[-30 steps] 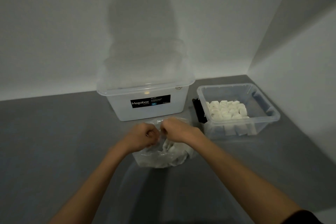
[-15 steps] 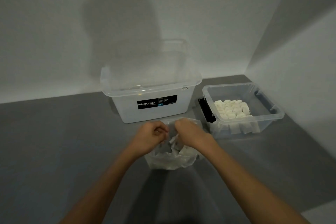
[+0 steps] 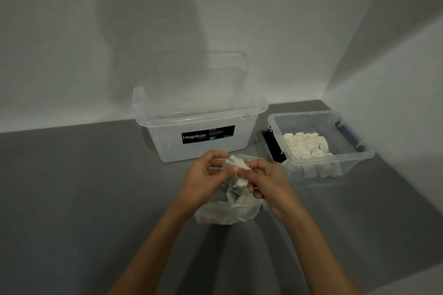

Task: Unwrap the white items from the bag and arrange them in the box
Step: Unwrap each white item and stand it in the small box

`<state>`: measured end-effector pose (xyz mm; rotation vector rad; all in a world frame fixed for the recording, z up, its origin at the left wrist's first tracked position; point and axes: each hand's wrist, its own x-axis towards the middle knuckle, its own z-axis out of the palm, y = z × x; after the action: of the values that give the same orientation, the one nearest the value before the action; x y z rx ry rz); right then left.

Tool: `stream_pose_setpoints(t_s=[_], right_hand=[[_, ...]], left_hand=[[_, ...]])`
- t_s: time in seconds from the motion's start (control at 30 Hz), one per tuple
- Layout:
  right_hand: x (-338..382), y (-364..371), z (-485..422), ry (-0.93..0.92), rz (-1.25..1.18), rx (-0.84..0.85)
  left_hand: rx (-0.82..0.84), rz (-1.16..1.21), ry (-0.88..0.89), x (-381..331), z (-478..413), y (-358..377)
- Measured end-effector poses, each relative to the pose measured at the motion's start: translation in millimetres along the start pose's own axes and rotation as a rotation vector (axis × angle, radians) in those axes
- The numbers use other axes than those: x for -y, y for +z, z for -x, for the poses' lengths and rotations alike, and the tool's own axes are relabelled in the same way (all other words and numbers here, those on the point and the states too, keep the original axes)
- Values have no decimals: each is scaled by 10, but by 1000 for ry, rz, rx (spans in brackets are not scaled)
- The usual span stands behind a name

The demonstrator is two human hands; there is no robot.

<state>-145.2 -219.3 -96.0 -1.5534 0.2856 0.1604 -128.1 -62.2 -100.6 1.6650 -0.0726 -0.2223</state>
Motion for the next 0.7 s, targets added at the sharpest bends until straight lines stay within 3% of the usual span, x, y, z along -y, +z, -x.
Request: stream_pose_setpoints(t_s=[0.17, 0.33, 0.47, 0.7], right_hand=[[35, -43, -14, 39, -42, 10], [65, -30, -30, 66, -130, 43], [75, -30, -47, 8, -136, 30], [53, -40, -64, -102, -155, 172]], left_hand=[[14, 48, -53, 8, 3, 27], [27, 268, -151, 4, 20, 20], [22, 416, -187, 1, 25, -3], [-4, 680, -300, -40, 22, -14]])
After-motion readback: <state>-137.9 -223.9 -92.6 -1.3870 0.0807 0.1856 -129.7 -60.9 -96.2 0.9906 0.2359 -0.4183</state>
